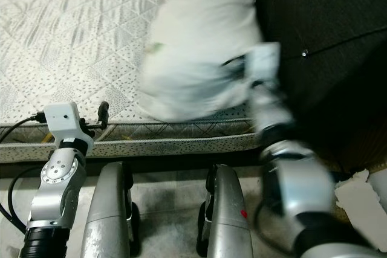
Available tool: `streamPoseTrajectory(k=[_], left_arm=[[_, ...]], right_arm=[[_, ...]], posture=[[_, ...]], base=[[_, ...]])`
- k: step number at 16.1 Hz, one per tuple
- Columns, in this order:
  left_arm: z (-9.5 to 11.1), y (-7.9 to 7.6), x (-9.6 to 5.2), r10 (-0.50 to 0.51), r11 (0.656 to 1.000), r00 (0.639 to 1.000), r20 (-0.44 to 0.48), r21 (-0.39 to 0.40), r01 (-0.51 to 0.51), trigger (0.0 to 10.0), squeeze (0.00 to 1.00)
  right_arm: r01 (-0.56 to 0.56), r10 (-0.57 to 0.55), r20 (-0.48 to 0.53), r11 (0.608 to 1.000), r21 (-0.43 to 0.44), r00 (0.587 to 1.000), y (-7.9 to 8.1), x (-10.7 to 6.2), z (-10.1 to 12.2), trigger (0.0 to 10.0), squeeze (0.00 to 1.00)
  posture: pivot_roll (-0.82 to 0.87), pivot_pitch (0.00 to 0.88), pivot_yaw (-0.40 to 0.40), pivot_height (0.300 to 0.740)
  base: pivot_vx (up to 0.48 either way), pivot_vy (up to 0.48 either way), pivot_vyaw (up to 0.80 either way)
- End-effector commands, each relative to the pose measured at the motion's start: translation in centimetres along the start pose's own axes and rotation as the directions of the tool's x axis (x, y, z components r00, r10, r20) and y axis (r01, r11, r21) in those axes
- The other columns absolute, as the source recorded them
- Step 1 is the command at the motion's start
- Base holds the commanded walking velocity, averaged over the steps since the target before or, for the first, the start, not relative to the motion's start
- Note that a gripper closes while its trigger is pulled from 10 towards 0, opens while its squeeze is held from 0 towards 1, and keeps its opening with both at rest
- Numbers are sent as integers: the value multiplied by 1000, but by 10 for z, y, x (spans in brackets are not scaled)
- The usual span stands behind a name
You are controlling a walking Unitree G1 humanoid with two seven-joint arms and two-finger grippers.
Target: Clean up the room
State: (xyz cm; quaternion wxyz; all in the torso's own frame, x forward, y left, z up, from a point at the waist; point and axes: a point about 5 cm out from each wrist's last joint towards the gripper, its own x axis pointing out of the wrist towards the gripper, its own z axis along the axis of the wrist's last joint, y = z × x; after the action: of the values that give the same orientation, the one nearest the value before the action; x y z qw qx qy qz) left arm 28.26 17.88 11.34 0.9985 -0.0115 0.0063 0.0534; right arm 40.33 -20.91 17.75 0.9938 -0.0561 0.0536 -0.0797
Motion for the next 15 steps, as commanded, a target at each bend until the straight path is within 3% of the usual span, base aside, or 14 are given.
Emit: streamPoseTrajectory(k=[1,4,7,9,11,12,13,15], left_arm=[[-3,0,0,9,1000,1000,-4,-1,-9,10000,0],[-3,-1,2,12,1000,1000,1,-2,-12,10000,0],[-3,0,4,15,1000,1000,5,-2,-15,10000,0],[-2,1,5,15,1000,1000,7,-2,-15,10000,0],[-3,1,5,4,1000,1000,2,-3,-4,10000,0],[-3,1,6,3,1000,1000,1,-3,-3,10000,0],[-4,2,7,4,1000,1000,0,-2,-4,10000,0],[-4,3,8,5,1000,1000,0,1,-5,10000,0]], right_arm=[[100,-104,114,994,36,988,-28,4,35,0,0],[192,-192,130,981,10,973,-65,1,42,0,0],[162,-157,72,985,-55,985,-72,-5,9,0,0],[122,-120,27,990,-76,992,-67,-12,-22,0,0],[38,-39,-15,996,-83,999,-45,-26,-60,0,0],[24,-26,-23,997,-75,999,-40,-29,-67,0,0],[-16,13,-51,998,-55,999,-24,-36,-82,0,0],[-50,47,-71,998,-41,996,-11,-38,-88,0,0]], posture=[[126,140,-43,538],[120,135,-45,538],[111,130,-39,538],[105,124,-29,538],[96,120,-17,538],[95,117,-15,538],[93,108,-7,538],[96,102,-2,538]], base=[[0,0,0],[0,0,0],[0,0,0],[0,0,0],[0,0,0],[0,0,0],[0,0,0],[0,0,0]])
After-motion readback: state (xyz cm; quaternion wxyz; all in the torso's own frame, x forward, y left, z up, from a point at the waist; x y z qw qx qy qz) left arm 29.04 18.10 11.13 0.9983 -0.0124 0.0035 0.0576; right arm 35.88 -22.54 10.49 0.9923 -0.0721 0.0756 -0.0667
